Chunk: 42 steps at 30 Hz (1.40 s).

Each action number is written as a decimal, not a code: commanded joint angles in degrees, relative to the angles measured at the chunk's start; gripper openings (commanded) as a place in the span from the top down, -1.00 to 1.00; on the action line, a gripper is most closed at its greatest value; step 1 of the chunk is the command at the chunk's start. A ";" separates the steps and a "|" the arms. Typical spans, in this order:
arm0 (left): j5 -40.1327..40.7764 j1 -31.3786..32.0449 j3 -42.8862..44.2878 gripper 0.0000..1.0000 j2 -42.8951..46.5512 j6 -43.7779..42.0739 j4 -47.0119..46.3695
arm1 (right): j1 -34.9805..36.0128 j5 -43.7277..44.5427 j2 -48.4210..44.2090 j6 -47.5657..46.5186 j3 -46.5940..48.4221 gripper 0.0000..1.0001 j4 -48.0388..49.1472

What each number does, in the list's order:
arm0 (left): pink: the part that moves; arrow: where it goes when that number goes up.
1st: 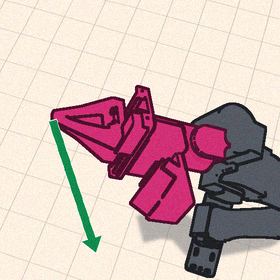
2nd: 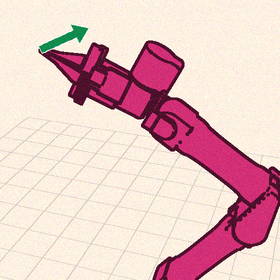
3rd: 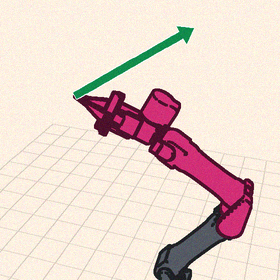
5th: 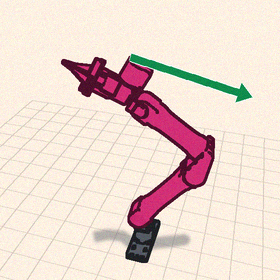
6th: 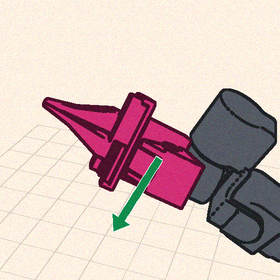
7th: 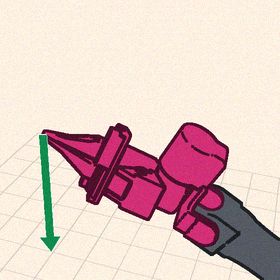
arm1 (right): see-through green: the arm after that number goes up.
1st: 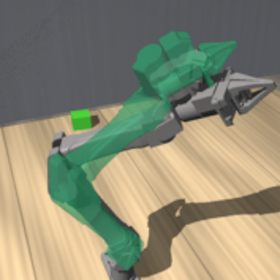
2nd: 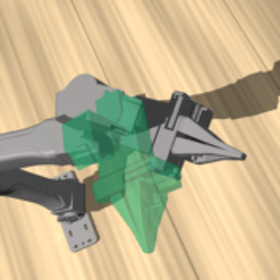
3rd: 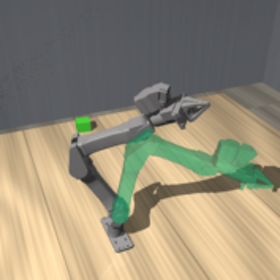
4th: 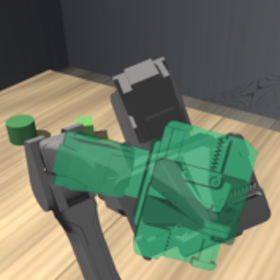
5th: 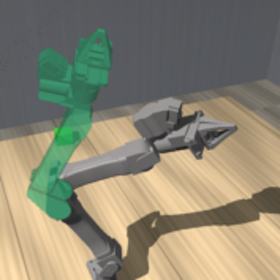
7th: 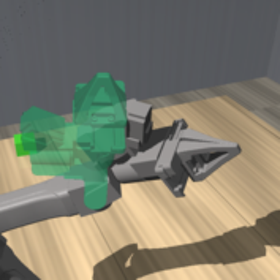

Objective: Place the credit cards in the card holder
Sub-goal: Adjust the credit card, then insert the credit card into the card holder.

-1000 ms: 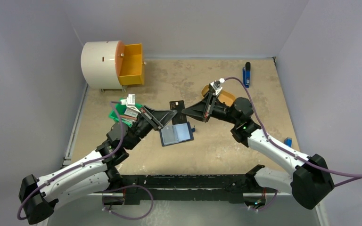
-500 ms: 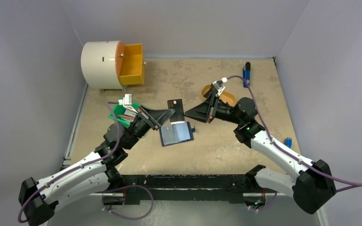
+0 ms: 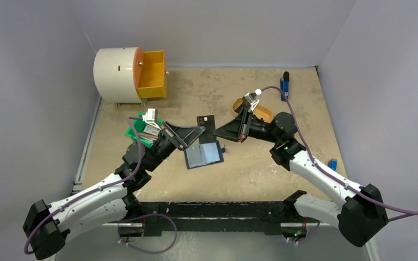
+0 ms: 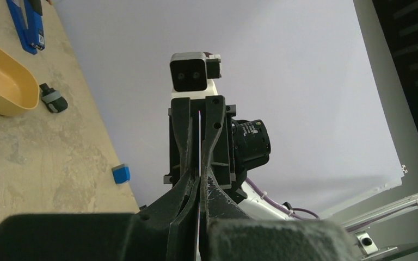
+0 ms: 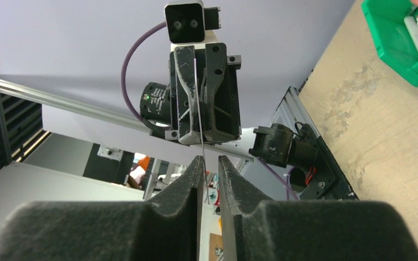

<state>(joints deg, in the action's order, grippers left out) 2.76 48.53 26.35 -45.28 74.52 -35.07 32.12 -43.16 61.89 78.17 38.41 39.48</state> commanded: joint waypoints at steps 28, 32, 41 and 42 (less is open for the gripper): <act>18.94 -0.61 9.26 0.09 -3.69 -16.73 56.86 | -0.21 15.09 3.72 -42.23 7.46 1.00 -39.01; 19.62 -0.09 6.56 0.18 -11.09 -16.05 55.85 | -0.21 14.77 10.42 -44.52 4.00 1.00 -35.15; 23.44 -0.52 1.84 -0.01 -16.12 -16.44 49.84 | -0.20 11.53 17.47 -44.15 3.11 1.00 -28.54; 23.12 -0.73 1.76 -0.01 -17.59 -16.83 48.86 | -0.21 11.52 17.41 -44.24 3.01 1.00 -28.44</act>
<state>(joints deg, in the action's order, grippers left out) 23.27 48.16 28.47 -59.61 59.40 18.63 32.10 -30.09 80.51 35.64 41.08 5.34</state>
